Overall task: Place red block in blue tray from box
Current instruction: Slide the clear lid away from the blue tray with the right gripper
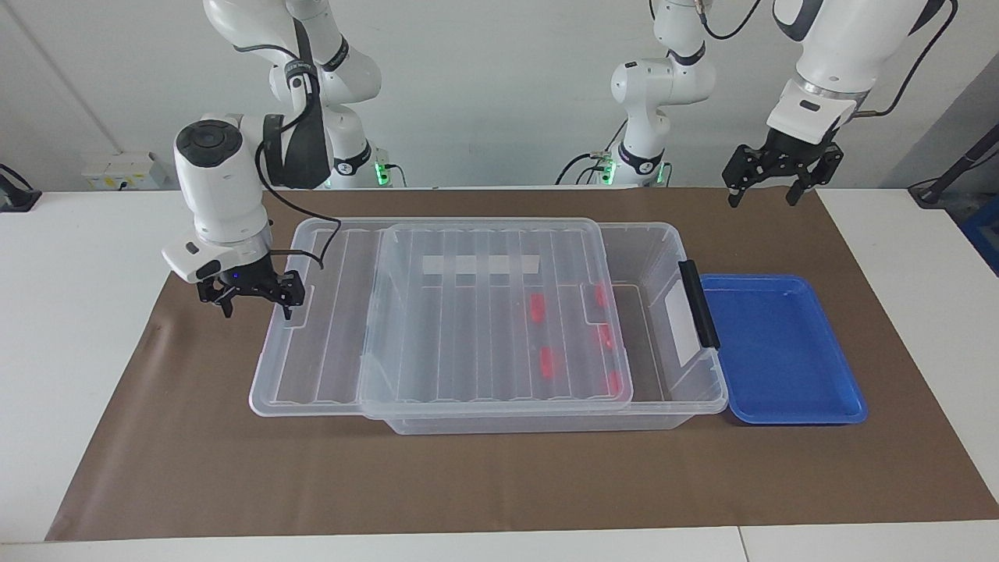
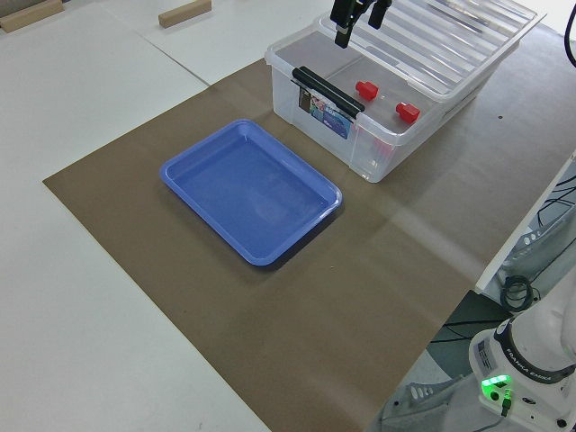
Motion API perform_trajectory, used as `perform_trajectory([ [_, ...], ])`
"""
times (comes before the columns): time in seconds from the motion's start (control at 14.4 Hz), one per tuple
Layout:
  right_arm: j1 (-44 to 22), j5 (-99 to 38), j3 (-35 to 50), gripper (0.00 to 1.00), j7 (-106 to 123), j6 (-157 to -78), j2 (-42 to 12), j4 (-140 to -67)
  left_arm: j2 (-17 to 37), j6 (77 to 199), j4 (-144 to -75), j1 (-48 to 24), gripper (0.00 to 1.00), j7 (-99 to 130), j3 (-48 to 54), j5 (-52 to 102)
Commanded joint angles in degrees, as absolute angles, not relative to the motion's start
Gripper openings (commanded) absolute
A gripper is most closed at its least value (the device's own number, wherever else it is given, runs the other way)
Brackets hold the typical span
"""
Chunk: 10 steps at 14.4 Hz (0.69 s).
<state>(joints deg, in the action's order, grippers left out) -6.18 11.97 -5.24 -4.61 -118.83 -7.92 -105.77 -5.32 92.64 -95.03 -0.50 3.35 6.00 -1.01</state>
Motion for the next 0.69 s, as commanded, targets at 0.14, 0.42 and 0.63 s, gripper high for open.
perform_trajectory([
  [0.14, -4.57, 14.76, -5.01, 1.0, -3.87, -117.69, -7.03, -106.35, -5.71, 91.84, -94.57, -0.88, 1.0, 5.36, 6.33, -0.53],
  [0.42, -4.48, 14.94, -5.01, 1.0, -3.69, -117.16, -6.94, -106.17, -5.71, 92.81, -94.48, -0.88, 1.0, 10.97, 7.29, -0.35],
  [0.63, -3.61, 15.03, -5.1, 1.0, -2.64, -117.07, -6.86, -106.17, -5.71, 94.91, -94.83, -0.88, 1.0, 18.79, 8.79, -0.35],
])
